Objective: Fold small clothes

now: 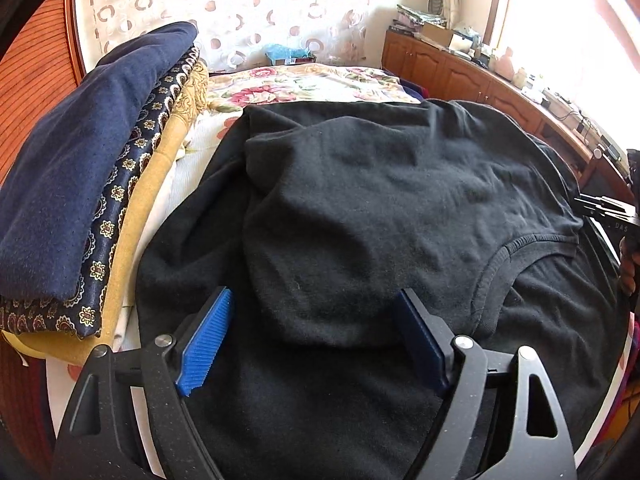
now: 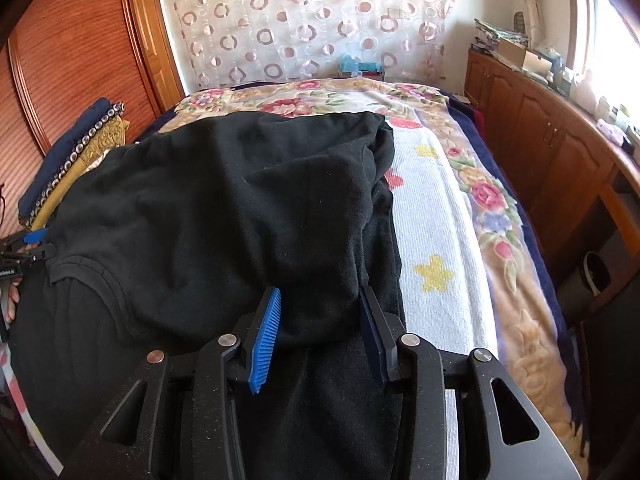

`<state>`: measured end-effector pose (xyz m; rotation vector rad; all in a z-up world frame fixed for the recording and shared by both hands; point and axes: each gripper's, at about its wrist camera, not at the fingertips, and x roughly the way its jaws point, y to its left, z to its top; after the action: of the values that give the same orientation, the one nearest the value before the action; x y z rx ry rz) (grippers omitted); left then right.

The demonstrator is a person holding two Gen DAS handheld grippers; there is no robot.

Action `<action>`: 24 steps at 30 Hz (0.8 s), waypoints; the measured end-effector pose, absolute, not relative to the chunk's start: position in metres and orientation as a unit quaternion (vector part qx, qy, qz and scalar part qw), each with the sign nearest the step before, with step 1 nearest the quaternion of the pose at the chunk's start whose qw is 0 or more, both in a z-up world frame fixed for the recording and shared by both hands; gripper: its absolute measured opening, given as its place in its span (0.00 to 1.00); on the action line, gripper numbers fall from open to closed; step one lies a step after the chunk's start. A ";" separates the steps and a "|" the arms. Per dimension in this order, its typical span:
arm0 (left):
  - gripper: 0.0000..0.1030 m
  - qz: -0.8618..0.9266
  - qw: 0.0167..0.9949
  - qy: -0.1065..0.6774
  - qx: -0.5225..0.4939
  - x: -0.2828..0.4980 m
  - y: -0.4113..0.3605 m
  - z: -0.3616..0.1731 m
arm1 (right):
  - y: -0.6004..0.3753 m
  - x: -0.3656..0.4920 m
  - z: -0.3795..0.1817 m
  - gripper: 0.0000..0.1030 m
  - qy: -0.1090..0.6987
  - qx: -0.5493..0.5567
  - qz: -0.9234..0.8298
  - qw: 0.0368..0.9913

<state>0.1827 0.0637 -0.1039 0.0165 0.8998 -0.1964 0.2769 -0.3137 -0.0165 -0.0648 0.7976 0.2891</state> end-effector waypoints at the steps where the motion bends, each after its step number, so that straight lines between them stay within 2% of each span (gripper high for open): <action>1: 0.83 -0.094 0.895 0.435 0.012 0.185 0.062 -0.104 | -0.311 0.276 -0.021 0.43 0.386 -0.039 0.139 0.911; 12: 0.83 -0.093 0.895 0.435 0.021 0.186 0.057 -0.105 | -0.305 0.280 -0.031 0.47 0.384 -0.069 0.131 0.911; 14: 0.77 -0.109 0.896 0.431 0.000 0.184 0.061 -0.104 | -0.305 0.281 -0.031 0.47 0.384 -0.069 0.133 0.911; 19: 0.46 -0.119 0.896 0.428 -0.026 0.187 0.068 -0.098 | -0.303 0.280 -0.032 0.48 0.384 -0.069 0.133 0.911; 21: 0.41 -0.116 0.896 0.428 -0.032 0.189 0.070 -0.098 | -0.304 0.280 -0.032 0.48 0.384 -0.068 0.134 0.911; 24: 0.41 -0.109 0.896 0.430 -0.039 0.192 0.074 -0.098 | -0.304 0.280 -0.033 0.48 0.384 -0.069 0.133 0.911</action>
<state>0.1916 0.0738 -0.0980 -0.0814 0.8902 -0.2266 0.2797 -0.3036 -0.0326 -0.1421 0.7910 0.2749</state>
